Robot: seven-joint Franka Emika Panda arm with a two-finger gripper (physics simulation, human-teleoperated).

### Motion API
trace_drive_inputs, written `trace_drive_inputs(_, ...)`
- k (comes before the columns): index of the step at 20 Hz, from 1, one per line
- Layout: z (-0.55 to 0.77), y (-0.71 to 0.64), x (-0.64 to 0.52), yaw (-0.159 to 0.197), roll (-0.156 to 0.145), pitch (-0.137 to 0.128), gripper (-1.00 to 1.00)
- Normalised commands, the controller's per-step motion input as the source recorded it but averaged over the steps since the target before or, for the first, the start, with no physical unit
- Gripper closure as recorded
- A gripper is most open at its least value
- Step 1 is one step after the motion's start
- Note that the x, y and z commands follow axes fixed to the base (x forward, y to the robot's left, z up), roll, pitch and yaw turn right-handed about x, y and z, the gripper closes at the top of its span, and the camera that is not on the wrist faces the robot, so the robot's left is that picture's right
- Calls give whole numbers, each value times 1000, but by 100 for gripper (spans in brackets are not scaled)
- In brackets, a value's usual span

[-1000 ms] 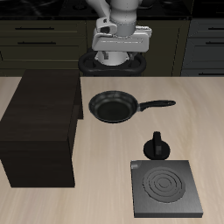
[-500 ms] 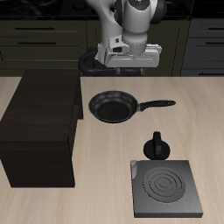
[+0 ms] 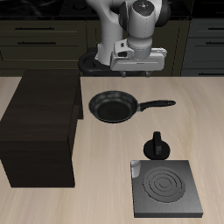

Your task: Place the frypan on the top layer of the shelf

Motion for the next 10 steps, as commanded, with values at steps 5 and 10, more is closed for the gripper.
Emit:
trace_drive_inputs(5,-290,78,-80,13,-3,-19,-100)
trace_drive_inputs(10,-295,63,-93,-18,17,20,-100)
